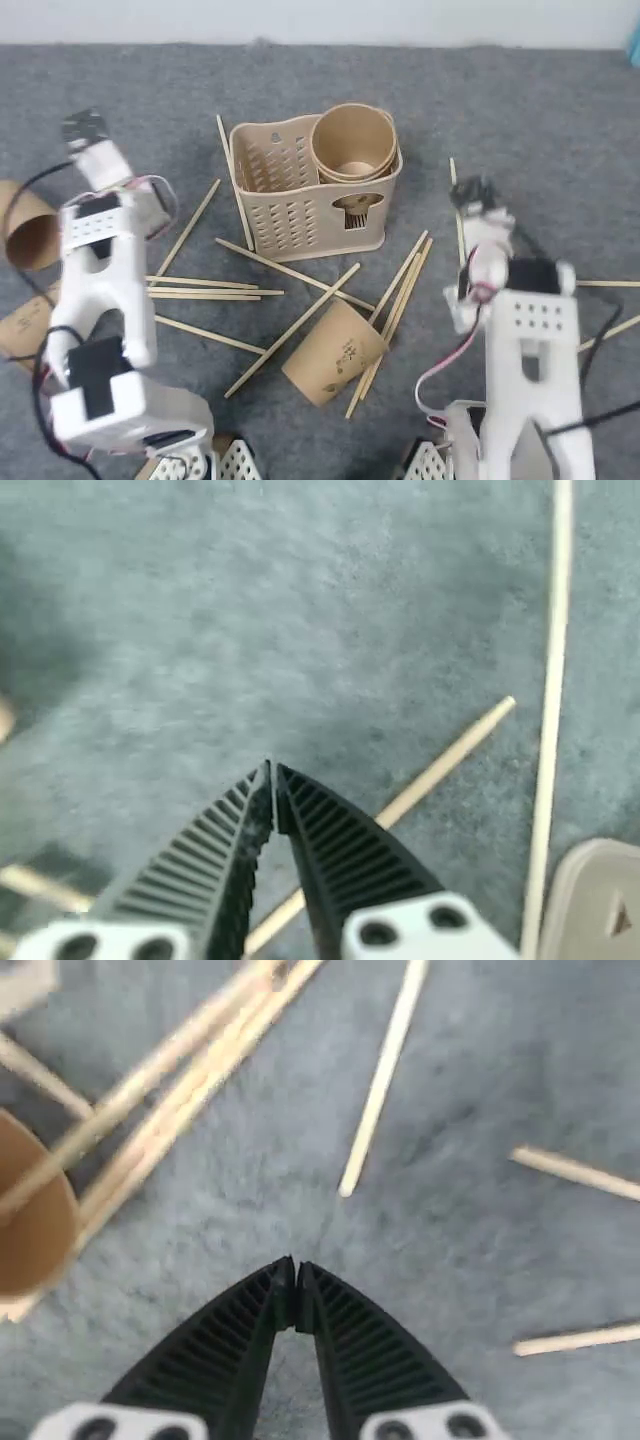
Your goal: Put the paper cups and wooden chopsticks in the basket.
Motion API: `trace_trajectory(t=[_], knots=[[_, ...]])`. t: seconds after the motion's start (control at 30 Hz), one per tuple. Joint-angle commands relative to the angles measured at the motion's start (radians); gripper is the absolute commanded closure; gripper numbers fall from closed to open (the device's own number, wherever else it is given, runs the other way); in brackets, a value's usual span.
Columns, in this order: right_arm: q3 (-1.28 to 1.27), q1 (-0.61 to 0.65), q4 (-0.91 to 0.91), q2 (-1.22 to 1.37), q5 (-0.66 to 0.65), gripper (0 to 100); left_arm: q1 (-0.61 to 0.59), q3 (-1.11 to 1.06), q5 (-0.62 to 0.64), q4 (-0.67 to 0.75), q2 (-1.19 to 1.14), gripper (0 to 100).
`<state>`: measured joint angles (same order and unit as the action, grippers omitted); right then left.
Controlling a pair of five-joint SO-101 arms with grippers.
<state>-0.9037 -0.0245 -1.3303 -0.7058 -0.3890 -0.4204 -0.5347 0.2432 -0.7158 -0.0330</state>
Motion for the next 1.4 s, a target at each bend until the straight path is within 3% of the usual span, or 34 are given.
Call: trace_trajectory(t=[0.0, 0.1, 0.27, 0.4, 0.57, 0.7, 0.87, 1.37], knots=[[-0.206, -0.001, 0.128, -0.113, -0.063, 99.1, -0.091, 0.085, 0.018, -0.130, 0.164, 99], [-0.347, -0.002, 0.243, -0.160, -0.098, 99.1, -0.149, 0.090, -0.017, -0.178, 0.288, 99], [-0.422, -0.007, 0.271, -0.234, -0.109, 99.1, -0.244, 0.005, -0.302, -0.163, 0.474, 99], [-0.453, -0.007, 0.286, -0.282, -0.115, 99.1, -0.339, -0.163, -0.517, -0.006, 0.600, 99], [-0.473, -0.001, 0.286, -0.326, -0.115, 99.1, -0.440, -0.467, -0.710, 0.330, 0.700, 94], [-0.480, -0.004, 0.285, -0.335, -0.115, 99.1, -0.486, -0.588, -0.721, 0.460, 0.710, 80], [-0.480, -0.008, 0.277, -0.335, -0.115, 99.1, -0.514, -0.570, -0.836, 0.463, 0.641, 82], [-0.476, -0.047, 0.263, -0.335, -0.115, 99.1, -0.523, -0.114, -0.905, 0.466, 0.106, 82]])
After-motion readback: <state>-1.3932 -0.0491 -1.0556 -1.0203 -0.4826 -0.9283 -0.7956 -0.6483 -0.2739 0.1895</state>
